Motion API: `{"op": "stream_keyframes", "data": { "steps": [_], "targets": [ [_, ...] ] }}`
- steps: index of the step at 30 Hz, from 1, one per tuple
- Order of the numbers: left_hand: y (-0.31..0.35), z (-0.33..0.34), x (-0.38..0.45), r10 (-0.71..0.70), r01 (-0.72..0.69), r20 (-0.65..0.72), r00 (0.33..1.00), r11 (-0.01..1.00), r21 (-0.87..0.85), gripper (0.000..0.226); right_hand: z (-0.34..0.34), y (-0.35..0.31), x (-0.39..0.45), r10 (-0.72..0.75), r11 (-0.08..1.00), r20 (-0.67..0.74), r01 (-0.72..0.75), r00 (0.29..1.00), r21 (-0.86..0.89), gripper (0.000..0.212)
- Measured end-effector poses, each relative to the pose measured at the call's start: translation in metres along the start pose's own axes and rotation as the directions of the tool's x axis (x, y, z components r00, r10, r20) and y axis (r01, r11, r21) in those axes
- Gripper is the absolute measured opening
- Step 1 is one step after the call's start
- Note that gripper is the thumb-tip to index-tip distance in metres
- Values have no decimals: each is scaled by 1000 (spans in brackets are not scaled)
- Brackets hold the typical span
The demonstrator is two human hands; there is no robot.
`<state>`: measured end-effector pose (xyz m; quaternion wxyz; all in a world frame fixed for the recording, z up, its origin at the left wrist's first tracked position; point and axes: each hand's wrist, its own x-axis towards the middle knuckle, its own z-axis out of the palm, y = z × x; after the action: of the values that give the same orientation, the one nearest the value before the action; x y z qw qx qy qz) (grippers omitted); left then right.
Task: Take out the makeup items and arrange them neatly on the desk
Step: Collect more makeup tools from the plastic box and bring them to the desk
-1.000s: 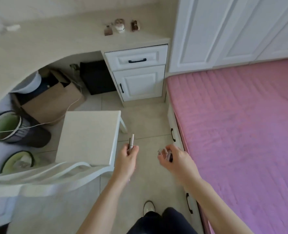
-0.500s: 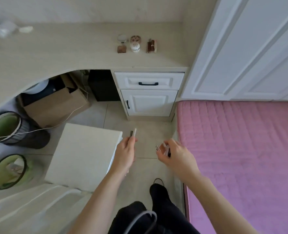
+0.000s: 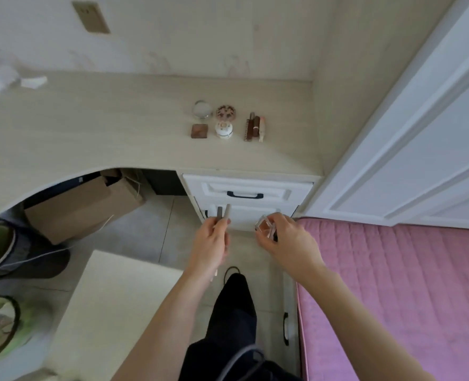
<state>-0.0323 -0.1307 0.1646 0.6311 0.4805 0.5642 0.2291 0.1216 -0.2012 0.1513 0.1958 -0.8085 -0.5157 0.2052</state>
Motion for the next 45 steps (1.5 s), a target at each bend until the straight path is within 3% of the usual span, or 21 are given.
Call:
{"op": "stream_keyframes", "data": {
  "steps": [16,20,24,27,34,38,45],
  "targets": [
    [131,50,233,32,-42,88,996,993,113,13,-47,6,228,173,985,-67,-174,983,-17,38],
    [141,77,276,13,-31,100,995,983,182,15,-54,26,270,216,976,-35,-216,976,-14,38],
    [148,108,316,-97,86,105,990,991,99,15,-56,50,310,305,951,67,-301,950,-72,33],
    [149,129,341,-155,142,107,982,982,121,18,-49,65,330,350,936,104,-344,931,-73,37],
    [154,157,389,-149,103,109,983,934,341,21,-30,92,350,419,907,178,-404,890,-118,47],
    [159,166,411,-127,52,135,983,887,458,17,-22,94,357,452,892,181,-435,874,-125,49],
    [169,185,438,-160,15,242,957,861,509,7,-5,81,367,517,853,142,-494,844,-167,53]
  ]
}}
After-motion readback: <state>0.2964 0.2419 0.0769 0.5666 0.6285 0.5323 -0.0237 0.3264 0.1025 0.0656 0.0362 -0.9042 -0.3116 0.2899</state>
